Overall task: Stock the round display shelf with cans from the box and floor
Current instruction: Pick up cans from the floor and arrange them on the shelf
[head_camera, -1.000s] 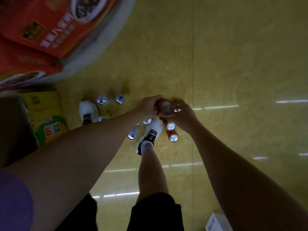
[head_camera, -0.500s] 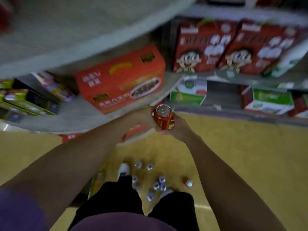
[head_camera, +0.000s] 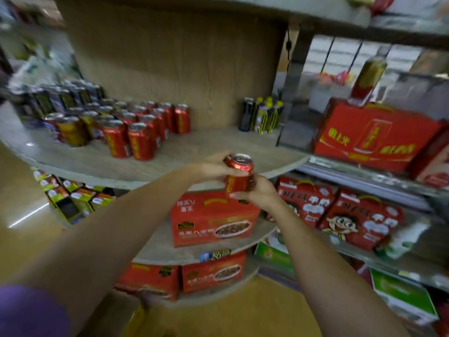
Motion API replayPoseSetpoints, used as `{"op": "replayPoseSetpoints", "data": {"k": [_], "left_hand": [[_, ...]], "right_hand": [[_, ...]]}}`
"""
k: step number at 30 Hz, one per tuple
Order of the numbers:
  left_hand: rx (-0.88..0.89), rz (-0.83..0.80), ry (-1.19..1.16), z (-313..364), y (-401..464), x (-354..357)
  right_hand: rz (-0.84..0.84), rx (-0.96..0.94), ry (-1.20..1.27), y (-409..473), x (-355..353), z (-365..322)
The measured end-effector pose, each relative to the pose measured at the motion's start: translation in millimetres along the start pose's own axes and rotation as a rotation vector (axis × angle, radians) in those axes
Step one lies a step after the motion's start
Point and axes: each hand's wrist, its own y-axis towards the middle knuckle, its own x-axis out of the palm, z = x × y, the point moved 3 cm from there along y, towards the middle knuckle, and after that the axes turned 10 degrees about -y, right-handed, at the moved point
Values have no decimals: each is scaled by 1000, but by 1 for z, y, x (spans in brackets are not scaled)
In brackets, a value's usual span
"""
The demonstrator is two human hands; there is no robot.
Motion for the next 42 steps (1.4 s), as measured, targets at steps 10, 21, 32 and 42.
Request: {"op": "replayPoseSetpoints", "data": {"k": [10,21,32,42], "left_hand": [[33,27,-211,39,-2,-79],[-7,-45,51,-1,55,-165],[31,-81,528,-49,124,-247],[142,-19,615,-68,158,-287]], "right_hand": [[-26,-54,233,27,-3,-88],[-98,4,175,113,48,-129],[72,164,-94,204,115,-157],[167,205,-143,259,137,-170]]}}
